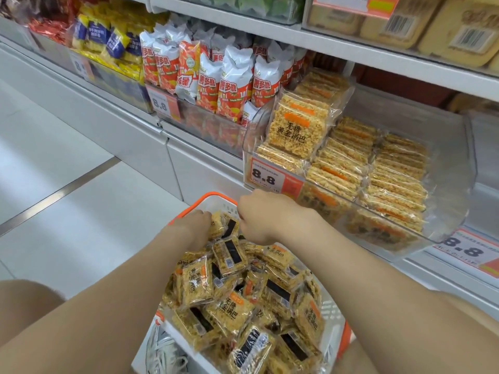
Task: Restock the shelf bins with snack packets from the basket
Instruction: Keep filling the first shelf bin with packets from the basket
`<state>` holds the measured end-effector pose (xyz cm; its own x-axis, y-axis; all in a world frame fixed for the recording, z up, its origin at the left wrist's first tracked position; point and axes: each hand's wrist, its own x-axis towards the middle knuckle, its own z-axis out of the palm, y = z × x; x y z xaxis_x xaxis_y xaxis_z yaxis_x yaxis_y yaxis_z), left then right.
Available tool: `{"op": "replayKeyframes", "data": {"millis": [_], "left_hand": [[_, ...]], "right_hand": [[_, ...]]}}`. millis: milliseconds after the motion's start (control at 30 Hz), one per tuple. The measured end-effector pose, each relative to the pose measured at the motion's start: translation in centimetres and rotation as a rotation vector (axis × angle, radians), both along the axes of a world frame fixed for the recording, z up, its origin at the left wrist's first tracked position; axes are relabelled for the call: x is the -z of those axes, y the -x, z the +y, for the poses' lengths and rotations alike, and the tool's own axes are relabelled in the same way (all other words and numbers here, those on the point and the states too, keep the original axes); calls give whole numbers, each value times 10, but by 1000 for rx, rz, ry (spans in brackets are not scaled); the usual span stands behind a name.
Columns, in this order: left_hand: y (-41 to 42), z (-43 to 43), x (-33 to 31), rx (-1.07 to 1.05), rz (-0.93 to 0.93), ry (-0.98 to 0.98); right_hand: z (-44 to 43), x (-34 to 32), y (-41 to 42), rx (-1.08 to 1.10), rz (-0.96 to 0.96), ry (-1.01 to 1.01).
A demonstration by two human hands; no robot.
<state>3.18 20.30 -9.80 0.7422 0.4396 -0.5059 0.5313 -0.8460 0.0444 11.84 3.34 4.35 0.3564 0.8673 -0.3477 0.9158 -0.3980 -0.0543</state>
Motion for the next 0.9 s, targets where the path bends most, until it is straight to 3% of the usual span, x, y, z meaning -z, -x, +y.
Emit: {"op": "replayKeyframes", "data": {"millis": [233, 400, 600, 900], "left_hand": [[-10, -9, 26, -49, 27, -57], [-12, -9, 28, -113, -75, -141], [-7, -22, 6, -106, -309, -68], [1, -38, -77, 355, -282, -31]], "right_hand": [[7, 11, -7, 2, 63, 46], [8, 12, -16, 11, 78, 54], [1, 3, -15, 22, 105, 106], [-22, -23, -9, 142, 28, -49]]}}
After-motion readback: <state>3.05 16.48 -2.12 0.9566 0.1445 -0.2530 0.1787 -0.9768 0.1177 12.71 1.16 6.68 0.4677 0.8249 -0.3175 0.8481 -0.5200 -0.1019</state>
